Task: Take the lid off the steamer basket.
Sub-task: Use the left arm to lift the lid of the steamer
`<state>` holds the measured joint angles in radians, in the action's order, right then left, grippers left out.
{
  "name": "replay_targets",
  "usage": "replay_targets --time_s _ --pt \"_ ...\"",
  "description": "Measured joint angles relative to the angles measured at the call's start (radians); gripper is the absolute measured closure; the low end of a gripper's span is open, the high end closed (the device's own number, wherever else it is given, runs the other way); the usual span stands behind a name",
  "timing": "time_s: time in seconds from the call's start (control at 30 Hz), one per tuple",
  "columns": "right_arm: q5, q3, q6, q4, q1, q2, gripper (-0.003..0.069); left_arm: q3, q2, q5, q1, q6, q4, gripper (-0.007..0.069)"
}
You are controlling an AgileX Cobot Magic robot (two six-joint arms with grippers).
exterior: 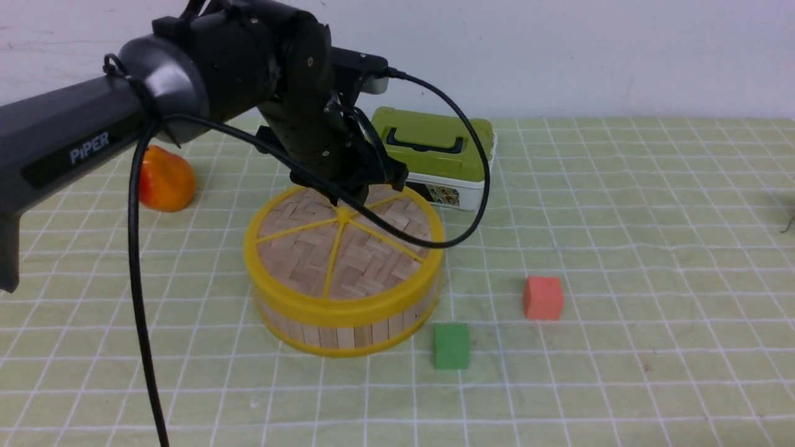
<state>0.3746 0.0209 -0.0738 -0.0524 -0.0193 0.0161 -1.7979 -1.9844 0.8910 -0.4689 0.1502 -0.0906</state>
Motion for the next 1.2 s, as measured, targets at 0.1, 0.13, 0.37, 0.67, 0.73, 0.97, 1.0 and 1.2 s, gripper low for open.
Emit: replay_targets --time_s 0.1,0.13,0.37,0.67,0.73,0.97,1.0,1.2 --pt "0.0 0.0 0.0 0.0 0.0 0.0 0.0418 0.0 -0.017 0.0 0.0 0.0 -0.005 0.0351" --pt "0.0 0.0 0.0 0.0 0.0 0.0 0.0418 0.0 -0.022 0.0 0.0 0.0 -0.006 0.0349" --pt "0.0 0.0 0.0 0.0 0.0 0.0 0.0418 0.0 -0.061 -0.011 0.0 0.0 -0.048 0.0344" --pt "0.0 0.0 0.0 0.0 0.0 0.0 0.0418 -0.005 -0.066 -0.006 0.0 0.0 -0.059 0.0508" --pt "0.0 0.0 0.0 0.0 0.0 0.0 0.0418 -0.005 -0.066 -0.005 0.0 0.0 -0.063 0.0519" --pt "0.0 0.0 0.0 0.0 0.0 0.0 0.0418 -0.005 -0.059 0.0 0.0 0.055 -0.064 0.0517" --pt "0.0 0.0 0.0 0.0 0.0 0.0 0.0418 -0.005 -0.055 0.001 0.0 0.062 -0.064 0.0517" --pt "0.0 0.0 0.0 0.0 0.0 0.0 0.0418 -0.002 0.04 0.008 0.0 0.079 -0.086 0.0517"
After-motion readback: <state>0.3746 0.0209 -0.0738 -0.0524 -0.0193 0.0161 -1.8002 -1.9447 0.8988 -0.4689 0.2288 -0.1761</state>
